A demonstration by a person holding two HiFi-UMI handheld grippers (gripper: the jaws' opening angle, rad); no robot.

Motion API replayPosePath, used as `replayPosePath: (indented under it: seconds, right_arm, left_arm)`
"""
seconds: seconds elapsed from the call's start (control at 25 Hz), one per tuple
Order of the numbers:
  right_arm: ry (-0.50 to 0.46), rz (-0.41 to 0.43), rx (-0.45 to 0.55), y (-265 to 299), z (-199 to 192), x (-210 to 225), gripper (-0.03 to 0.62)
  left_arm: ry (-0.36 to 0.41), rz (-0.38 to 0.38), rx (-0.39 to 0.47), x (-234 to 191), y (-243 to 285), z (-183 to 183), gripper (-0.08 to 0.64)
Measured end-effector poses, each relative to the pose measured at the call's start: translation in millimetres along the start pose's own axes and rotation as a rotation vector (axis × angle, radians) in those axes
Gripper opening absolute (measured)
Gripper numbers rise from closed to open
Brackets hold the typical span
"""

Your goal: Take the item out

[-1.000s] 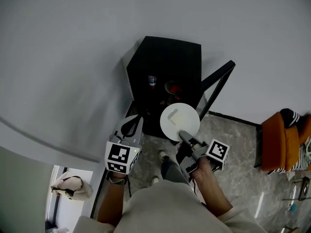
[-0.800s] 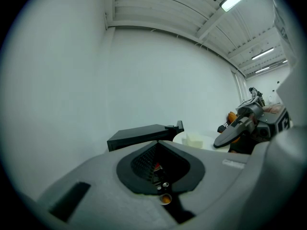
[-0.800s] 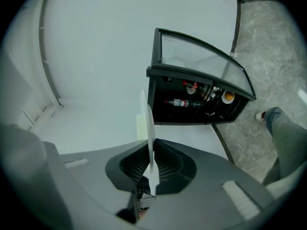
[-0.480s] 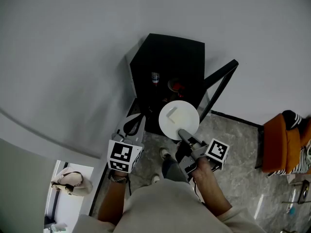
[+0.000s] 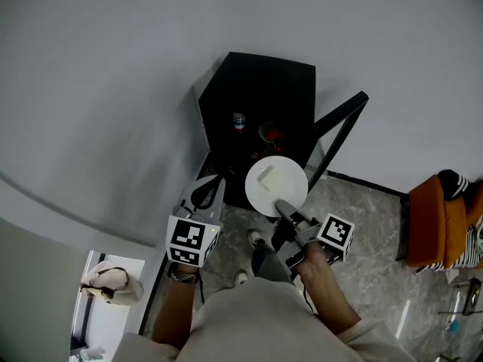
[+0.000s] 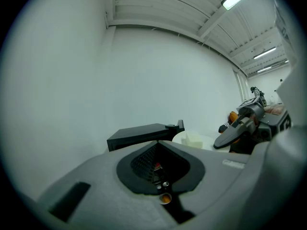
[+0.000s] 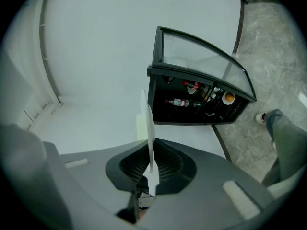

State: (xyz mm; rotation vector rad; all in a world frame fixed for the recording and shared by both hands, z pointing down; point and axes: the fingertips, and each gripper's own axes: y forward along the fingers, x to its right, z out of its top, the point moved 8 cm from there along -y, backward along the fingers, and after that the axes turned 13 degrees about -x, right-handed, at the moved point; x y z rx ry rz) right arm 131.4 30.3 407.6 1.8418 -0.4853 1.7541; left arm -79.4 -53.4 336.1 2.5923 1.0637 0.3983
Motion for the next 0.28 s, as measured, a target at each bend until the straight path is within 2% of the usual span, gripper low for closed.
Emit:
replayPosePath:
  seconds: [0.28]
  right_arm:
    - [0.003,0.003,-0.009,-0.8,0.5,0.0,0.021]
  left_arm:
    - [-0.010,-0.001,-0.004,3.8,0.4,0.0,0.002]
